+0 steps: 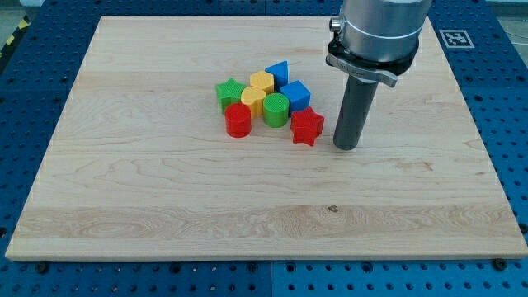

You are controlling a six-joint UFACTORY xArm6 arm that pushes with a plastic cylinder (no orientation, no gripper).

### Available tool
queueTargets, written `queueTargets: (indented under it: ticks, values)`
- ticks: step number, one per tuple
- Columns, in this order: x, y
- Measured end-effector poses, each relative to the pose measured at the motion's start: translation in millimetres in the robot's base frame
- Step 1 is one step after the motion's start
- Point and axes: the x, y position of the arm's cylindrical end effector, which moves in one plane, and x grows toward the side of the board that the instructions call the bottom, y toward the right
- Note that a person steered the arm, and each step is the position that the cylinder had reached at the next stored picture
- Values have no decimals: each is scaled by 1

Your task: Move the red star to the bottom of the green circle

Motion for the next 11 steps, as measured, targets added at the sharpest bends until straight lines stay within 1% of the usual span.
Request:
queueTargets:
  ticks: [2,4,6,8,9,10,11]
  values:
    - [0,-4]
    - [2,-33]
    - [-26,-17]
    - [-49,-16]
    - [-53,-17]
    - [-53,-30]
    - [-46,-42]
